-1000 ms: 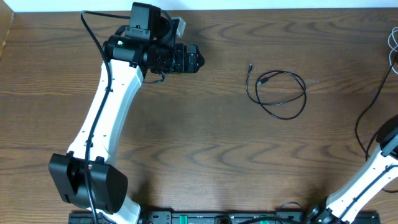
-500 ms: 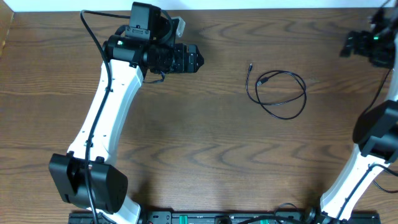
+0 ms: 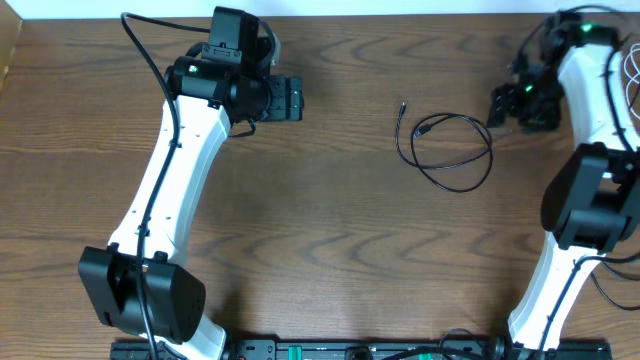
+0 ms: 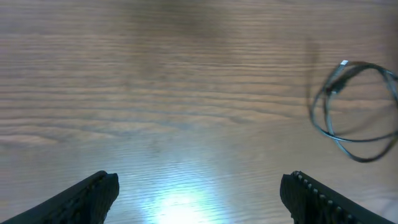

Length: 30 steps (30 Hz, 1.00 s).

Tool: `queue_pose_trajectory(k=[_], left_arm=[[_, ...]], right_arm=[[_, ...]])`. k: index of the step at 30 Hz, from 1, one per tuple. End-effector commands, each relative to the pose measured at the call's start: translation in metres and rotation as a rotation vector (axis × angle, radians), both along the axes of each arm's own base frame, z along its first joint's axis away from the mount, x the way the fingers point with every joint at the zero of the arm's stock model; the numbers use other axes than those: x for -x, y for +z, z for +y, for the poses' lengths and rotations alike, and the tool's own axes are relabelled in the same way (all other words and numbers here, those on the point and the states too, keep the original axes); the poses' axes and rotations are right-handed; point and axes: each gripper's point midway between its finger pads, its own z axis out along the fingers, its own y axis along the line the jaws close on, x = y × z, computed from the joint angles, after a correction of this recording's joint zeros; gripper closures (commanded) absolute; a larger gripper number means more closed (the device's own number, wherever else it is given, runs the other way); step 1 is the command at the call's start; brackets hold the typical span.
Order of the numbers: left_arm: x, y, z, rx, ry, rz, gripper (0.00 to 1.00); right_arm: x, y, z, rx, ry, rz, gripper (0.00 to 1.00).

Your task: Untangle cables

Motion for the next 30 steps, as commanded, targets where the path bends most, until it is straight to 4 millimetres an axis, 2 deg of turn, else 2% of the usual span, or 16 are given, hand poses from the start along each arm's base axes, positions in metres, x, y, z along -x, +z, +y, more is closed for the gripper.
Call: queue_pose_trajectory(k=[1, 8, 20, 23, 25, 30], left_arm=[[-0.003, -0.010, 0.020, -0.067, 0.056, 0.016, 0.11], [-0.004, -0.011, 0.037, -0.068, 0.096, 0.028, 0.11], [-0.004, -0.011, 0.039, -0.068, 0.099, 0.029, 0.11], [-0.004, -0.011, 0.039, -0.068, 0.099, 0.029, 0.11], [-0.004, -0.011, 0.039, -0.068, 0.099, 0.029, 0.11], [-0.004, -0.011, 0.038, -0.068, 0.099, 0.029, 0.11]], right_arm=[[0.007, -0.014, 0.009, 0.017, 0.046, 0.019, 0.29], [0.021, -0.046, 0.010, 0.040, 0.005, 0.066, 0.43], [0.041, -0.087, 0.028, 0.043, 0.047, 0.097, 0.60], [0.045, -0.094, 0.033, 0.044, 0.042, 0.102, 0.71], [0.048, -0.099, 0.037, 0.046, 0.026, 0.111, 0.82], [0.046, -0.103, 0.047, 0.049, 0.036, 0.095, 0.99]])
